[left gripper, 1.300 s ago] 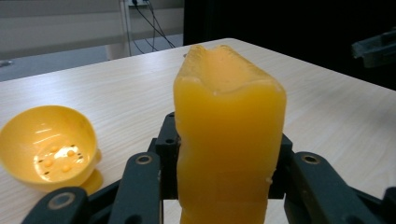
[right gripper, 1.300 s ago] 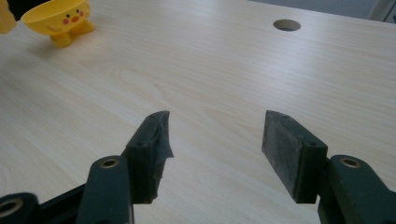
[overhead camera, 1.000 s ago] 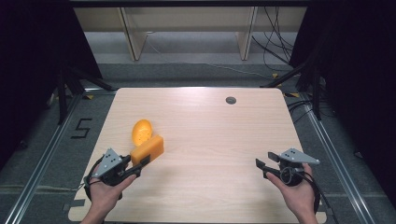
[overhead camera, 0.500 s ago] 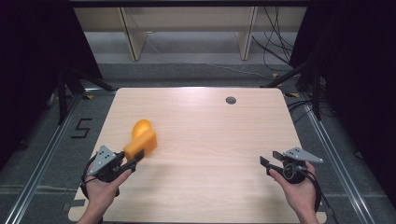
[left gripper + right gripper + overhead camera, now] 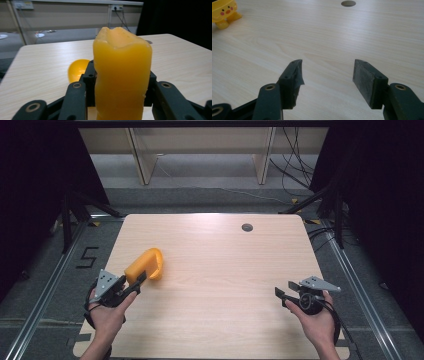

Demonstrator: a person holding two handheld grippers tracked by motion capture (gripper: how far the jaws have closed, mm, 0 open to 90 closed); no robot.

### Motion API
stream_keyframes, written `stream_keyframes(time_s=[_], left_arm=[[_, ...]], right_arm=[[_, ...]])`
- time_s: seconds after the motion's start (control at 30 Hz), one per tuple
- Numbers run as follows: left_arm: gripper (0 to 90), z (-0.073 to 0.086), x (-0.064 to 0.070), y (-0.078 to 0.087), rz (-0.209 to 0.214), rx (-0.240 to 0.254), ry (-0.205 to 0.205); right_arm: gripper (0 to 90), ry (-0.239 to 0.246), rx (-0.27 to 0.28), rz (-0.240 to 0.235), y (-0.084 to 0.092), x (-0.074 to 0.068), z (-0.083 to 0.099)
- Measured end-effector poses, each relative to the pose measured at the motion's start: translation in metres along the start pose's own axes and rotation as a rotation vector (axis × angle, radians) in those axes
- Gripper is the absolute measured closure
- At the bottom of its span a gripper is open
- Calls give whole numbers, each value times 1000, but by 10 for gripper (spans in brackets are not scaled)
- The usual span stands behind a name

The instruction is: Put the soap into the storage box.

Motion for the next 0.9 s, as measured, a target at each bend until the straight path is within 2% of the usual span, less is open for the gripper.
stream_keyframes(time_s=[0.03, 0.07, 0.1, 0.13, 0.17, 0.23, 0.33, 0.37, 0.4, 0.43, 0.47, 0.5, 0.53, 0.6, 0.63, 0.7, 0.73, 0.77, 0.83, 0.87, 0.9], left_arm=[[602, -2, -5, -3, -22, 12, 13], [601, -2, -5, -3, -22, 12, 13], [602, -4, -10, -6, -43, 19, 17], [601, -4, -10, -6, -43, 19, 17], [601, -4, -12, -8, -60, 23, 23], [601, -5, -14, -11, -74, 24, 20], [601, -5, -15, -19, -92, 19, 41], [601, -5, -16, -22, -95, 20, 56], [601, -5, -16, -24, -104, 26, 67], [601, -5, -16, -25, -119, 28, 59], [601, -5, -14, -27, -137, 36, 50], [601, -5, -14, -27, -137, 36, 50], [601, -6, -13, -27, -139, 40, 51], [601, -5, -9, -28, -151, 45, 35], [601, -5, -8, -29, -146, 52, 40], [601, -3, -6, -30, -168, 73, 54], [601, -3, -6, -30, -168, 73, 54], [601, -2, -6, -30, -171, 82, 54], [601, 1, -6, -30, -177, 99, 63], [601, 2, -5, -30, -191, 104, 43], [601, 2, -5, -30, -191, 104, 43]], right_arm=[[406, 10, -7, -14, 2, -1, 0], [406, 10, -7, -14, 2, -1, 0], [403, -31, -17, -26, 6, -6, 0], [403, -31, -17, -26, 6, -6, 0], [404, 17, 7, -10, 4, -2, -1], [403, -18, -3, -25, 4, -6, -3], [403, -17, -11, -25, 4, -6, -5], [403, 10, -5, -19, 3, -5, -6], [403, -12, -4, -16, 1, -7, -7], [403, 13, -3, -20, 1, -5, -7], [403, -4, -18, -31, 1, -7, -6], [403, -4, -18, -31, 1, -7, -6], [403, 45, -8, -35, 0, -4, -5], [404, 38, 1, -43, 0, -5, -5], [403, 27, -3, -39, 1, -5, -5], [403, 3, 12, -40, 1, -6, -6], [403, 3, 12, -40, 1, -6, -6], [403, 24, 7, -35, 1, -4, -6], [403, 10, 8, -38, 2, -5, -6], [403, 24, 6, -21, 0, -3, -6], [403, 24, 6, -21, 0, -3, -6]])
Point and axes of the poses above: each handheld gripper's, and its own axes: y roughly backward along the jaws, z roughly out of its underside, x roughly to its right, the point moved 4 cm from there along -y, roughly forward along the jaws, and after that the axes turned 11 degrees about y, right-handed, at the moved point
